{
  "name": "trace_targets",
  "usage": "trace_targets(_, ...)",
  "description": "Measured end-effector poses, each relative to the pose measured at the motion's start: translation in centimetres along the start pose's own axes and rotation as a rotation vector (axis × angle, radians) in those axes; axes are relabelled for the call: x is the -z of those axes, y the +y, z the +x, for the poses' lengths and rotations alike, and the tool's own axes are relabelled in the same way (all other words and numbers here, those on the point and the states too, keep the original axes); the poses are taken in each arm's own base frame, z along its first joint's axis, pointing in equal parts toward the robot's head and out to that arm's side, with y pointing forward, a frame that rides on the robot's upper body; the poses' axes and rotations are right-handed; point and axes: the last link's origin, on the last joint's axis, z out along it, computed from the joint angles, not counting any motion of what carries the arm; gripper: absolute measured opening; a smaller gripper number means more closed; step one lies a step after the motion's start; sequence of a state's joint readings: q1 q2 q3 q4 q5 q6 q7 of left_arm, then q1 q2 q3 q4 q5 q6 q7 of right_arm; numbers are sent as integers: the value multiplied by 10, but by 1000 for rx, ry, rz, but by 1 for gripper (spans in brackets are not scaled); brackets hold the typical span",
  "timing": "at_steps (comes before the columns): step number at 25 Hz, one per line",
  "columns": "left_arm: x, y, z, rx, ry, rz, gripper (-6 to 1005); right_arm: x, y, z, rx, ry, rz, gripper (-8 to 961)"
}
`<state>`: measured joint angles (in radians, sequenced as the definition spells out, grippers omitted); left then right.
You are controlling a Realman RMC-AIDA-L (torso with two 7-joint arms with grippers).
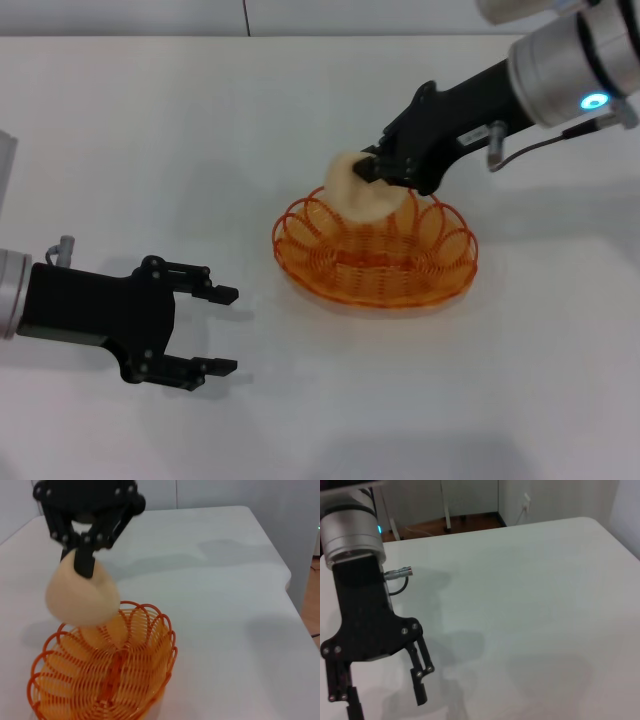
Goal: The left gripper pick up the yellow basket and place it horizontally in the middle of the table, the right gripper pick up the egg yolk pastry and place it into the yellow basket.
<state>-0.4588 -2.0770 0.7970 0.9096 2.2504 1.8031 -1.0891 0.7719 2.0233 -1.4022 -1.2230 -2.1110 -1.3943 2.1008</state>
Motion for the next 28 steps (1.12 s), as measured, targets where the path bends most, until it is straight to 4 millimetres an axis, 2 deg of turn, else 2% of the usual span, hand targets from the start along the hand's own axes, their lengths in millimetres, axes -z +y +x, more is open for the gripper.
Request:
trace_targets(6,0,-2,1,-5,0,2,714,-15,2,8,-9,29,-15,110)
trace_targets(17,1,-3,2,-8,1,9,714,-9,7,29,1,-2,-32,210)
trace_targets(21,4,-4,2,0,19,28,714,3,11,46,0,-98,-46,391)
trace_targets(28,13,-5,-1,24,39,72,714,22,23,103,-35,-233,-63,635)
